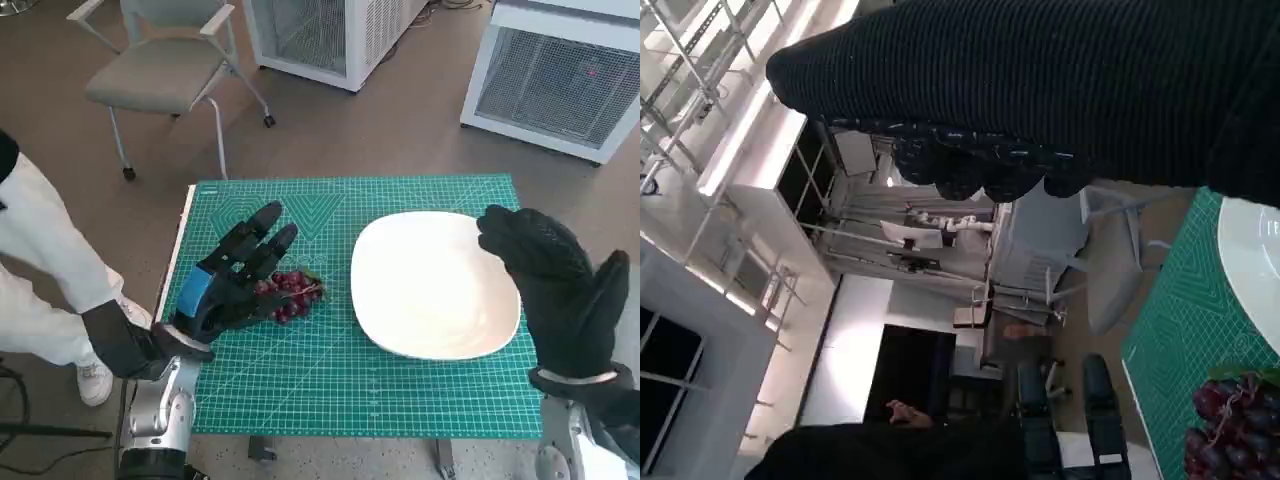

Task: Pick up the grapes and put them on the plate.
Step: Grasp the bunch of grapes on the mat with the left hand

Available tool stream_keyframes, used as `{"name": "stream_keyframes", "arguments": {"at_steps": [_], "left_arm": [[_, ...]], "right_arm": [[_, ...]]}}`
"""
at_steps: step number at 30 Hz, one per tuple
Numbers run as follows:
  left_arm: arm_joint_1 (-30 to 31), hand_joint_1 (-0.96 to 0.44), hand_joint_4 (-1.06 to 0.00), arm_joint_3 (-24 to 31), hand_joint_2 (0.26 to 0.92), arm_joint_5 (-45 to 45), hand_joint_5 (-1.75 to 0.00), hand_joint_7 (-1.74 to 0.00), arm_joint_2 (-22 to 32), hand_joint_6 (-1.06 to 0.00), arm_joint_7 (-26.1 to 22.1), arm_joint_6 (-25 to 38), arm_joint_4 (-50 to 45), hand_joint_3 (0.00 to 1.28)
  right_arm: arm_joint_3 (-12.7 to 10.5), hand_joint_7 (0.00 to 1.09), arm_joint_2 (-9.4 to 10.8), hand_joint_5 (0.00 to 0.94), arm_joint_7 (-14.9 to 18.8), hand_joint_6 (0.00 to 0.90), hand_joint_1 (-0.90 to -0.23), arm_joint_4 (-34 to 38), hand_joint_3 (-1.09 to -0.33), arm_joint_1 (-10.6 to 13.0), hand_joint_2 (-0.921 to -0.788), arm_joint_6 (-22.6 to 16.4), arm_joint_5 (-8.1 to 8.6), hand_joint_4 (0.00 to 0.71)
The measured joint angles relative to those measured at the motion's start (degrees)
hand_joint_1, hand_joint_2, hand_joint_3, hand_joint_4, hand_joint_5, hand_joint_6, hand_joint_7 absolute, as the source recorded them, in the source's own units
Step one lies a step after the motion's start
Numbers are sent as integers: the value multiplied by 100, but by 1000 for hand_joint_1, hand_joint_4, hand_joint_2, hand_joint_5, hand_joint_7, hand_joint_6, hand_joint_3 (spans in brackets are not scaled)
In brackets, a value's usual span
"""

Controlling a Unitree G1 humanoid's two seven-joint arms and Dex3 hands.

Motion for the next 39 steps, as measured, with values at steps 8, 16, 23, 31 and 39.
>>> {"name": "stream_keyframes", "arguments": {"at_steps": [8,16,23,31,39], "left_arm": [[5,-295,-240,-4,881,0,0,0,6,-315,26,2,-28,0],[96,-309,-190,-65,883,181,0,0,84,-273,136,-38,-197,1],[220,-394,-37,-401,851,1710,0,0,580,-144,742,-344,-614,2],[420,-222,-1,-781,747,3751,1,-3,1132,-91,1156,590,-1890,7],[602,-173,1,-1433,733,5384,1,-11,1239,-109,971,2459,-3513,7]], "right_arm": [[-1,977,0,710,-3,179,-379,-9,-630,0,-921,2,-3,418],[0,976,1,709,-6,182,-376,-24,-633,9,-921,1,-6,418],[1,975,2,709,-8,183,-377,-44,-632,12,-921,-4,-6,418],[-1,974,2,710,-8,184,-376,-77,-634,12,-921,-6,-6,417],[6,975,4,712,-8,183,-376,-115,-635,34,-921,10,-7,415]]}}
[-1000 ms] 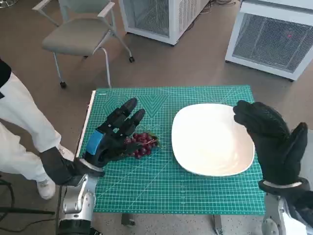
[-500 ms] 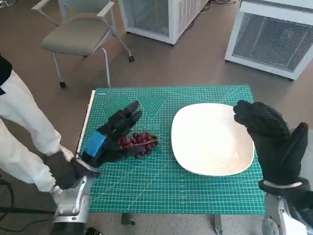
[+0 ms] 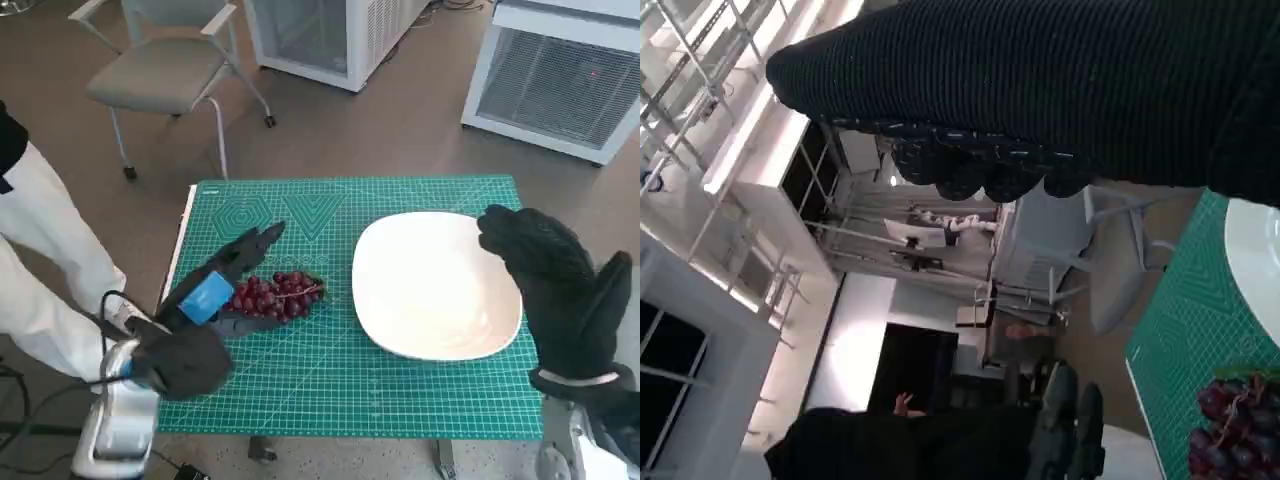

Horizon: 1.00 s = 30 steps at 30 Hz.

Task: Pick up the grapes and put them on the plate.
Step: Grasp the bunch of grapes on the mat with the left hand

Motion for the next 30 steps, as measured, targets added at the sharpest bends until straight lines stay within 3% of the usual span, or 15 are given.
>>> {"name": "stream_keyframes", "arguments": {"at_steps": [6,15,30], "left_arm": [[0,-179,1,-333,736,304,1,-13,-2,-121,-231,741,-579,7],[-250,-229,-11,-719,741,499,-4,-16,-29,-146,-302,1368,-414,5],[-1636,-300,-52,-1787,747,1132,-8,-11,-370,-181,85,1838,2128,3]], "right_arm": [[-1,976,-1,714,0,182,-376,-5,-636,80,-921,35,1,414],[-14,978,-14,717,0,181,-376,-13,-636,89,-921,59,2,413],[-4,982,-5,718,1,177,-377,2,-638,88,-921,43,1,405]]}}
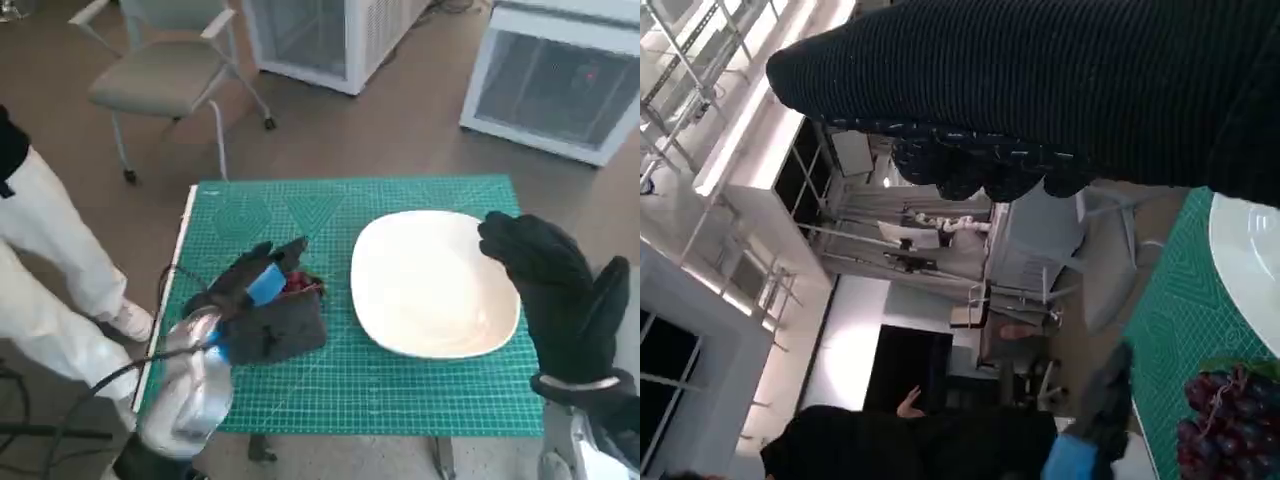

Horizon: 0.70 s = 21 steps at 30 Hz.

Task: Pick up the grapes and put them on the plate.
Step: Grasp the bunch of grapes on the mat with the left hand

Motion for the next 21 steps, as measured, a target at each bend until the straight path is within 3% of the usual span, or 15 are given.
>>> {"name": "stream_keyframes", "arguments": {"at_steps": [11,21], "left_arm": [[-996,-298,-56,-393,750,-47,-2,-10,-234,-194,257,-315,2286,2],[-1497,-290,-49,-463,750,-288,-3,-7,-460,-202,276,-529,3528,1]], "right_arm": [[-10,984,-4,718,-1,175,-378,1,-638,8,-921,-31,-1,405],[-11,984,-6,718,-2,175,-378,-1,-638,14,-921,-31,-1,406]]}}
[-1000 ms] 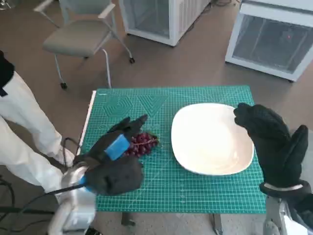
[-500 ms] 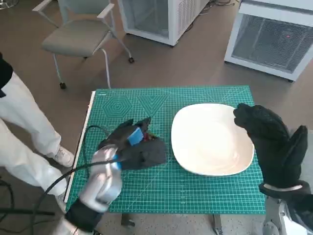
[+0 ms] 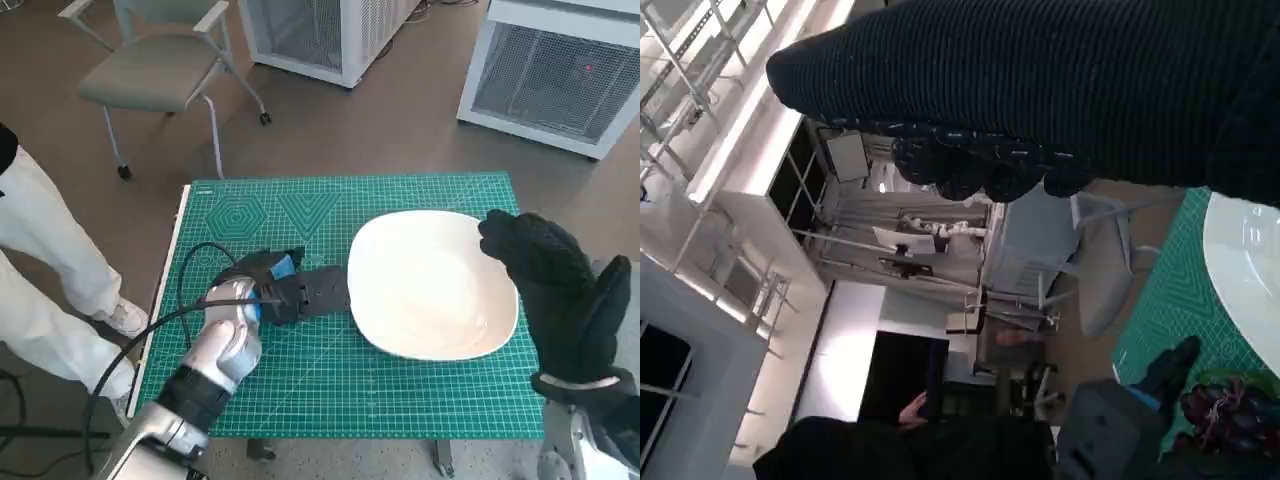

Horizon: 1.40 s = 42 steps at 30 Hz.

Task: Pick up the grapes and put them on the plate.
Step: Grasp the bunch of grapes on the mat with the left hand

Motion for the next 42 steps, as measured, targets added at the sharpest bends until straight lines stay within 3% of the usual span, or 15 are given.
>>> {"name": "stream_keyframes", "arguments": {"at_steps": [20,25,27,29,32,34,36,38,42], "left_arm": [[-439,-241,-80,-64,756,-229,-5,-3,-138,-219,266,-296,1218,1],[-443,-150,-152,-47,762,-287,-34,-6,-156,-222,434,-365,1291,4],[-443,-17,-293,-26,800,-333,-300,-12,-168,-240,554,-425,1345,19],[-447,174,-503,-1,806,-389,-724,-17,-180,-274,704,-515,1414,116],[-466,333,-685,38,684,-448,-1075,-45,-196,-384,976,-694,1581,404],[-485,327,-716,61,716,-463,-1144,-206,-193,-504,1175,-820,1750,371],[-518,218,-733,78,812,-466,-1169,-554,-177,-584,1351,-967,1920,224],[-571,99,-742,85,871,-467,-1163,-873,-163,-590,1466,-1129,2075,134],[-674,24,-734,85,909,-468,-1196,-1069,-147,-579,1521,-1351,2309,90]], "right_arm": [[2,985,1,717,-9,174,-377,-6,-639,28,-921,0,-1,405],[2,985,1,717,-12,174,-376,-4,-639,27,-921,0,-1,405],[2,985,1,717,-13,174,-374,-4,-639,27,-921,0,-1,405],[2,985,1,717,-13,174,-373,-3,-640,27,-921,0,-1,405],[2,984,1,717,-14,174,-372,3,-640,26,-921,0,-2,405],[2,984,1,717,-15,174,-371,8,-641,26,-921,-1,-3,405],[1,985,0,717,-16,173,-371,10,-641,26,-921,-2,-4,405],[1,985,0,717,-17,173,-371,10,-642,26,-921,-2,-4,404],[0,986,-1,718,-17,173,-371,11,-642,25,-921,-2,-2,404]]}}
